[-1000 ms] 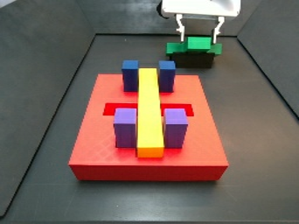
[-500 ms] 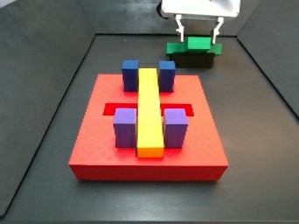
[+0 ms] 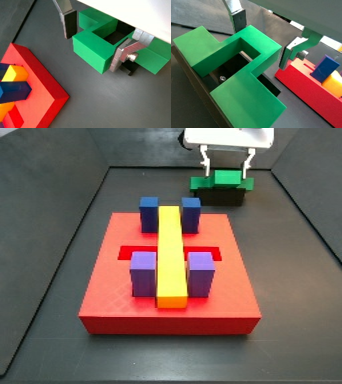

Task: Pick up the green object. Move up. Place the green object on the fixture. Regrasp the green object. Move to above the board. Insert the green object.
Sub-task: Regrasp the green object.

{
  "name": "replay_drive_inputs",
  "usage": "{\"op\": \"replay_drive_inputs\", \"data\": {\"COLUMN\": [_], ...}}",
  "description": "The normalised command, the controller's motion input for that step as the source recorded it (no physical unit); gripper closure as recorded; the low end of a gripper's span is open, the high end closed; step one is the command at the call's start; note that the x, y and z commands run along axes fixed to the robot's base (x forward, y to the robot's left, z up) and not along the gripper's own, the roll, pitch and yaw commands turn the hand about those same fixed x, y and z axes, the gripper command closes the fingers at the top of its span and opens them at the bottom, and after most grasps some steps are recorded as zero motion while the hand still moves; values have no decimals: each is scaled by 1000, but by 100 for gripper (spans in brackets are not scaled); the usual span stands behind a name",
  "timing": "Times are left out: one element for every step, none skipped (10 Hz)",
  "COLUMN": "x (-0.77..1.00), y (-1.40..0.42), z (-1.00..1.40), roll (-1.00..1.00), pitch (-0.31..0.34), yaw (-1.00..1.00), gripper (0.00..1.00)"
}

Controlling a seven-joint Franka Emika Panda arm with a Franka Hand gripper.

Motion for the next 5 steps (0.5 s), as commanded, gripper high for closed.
{"op": "replay_drive_inputs", "data": {"x": [-77, -51, 0, 0, 0], "y": [-6, 0, 0, -23, -57], "z": [714, 1000, 1000, 923, 797], "roll": [0, 0, 0, 0, 0], "pitch": [0, 0, 0, 0, 0], "yaw": [97, 134, 117, 80, 57], "gripper": [0, 0, 0, 0, 0]}}
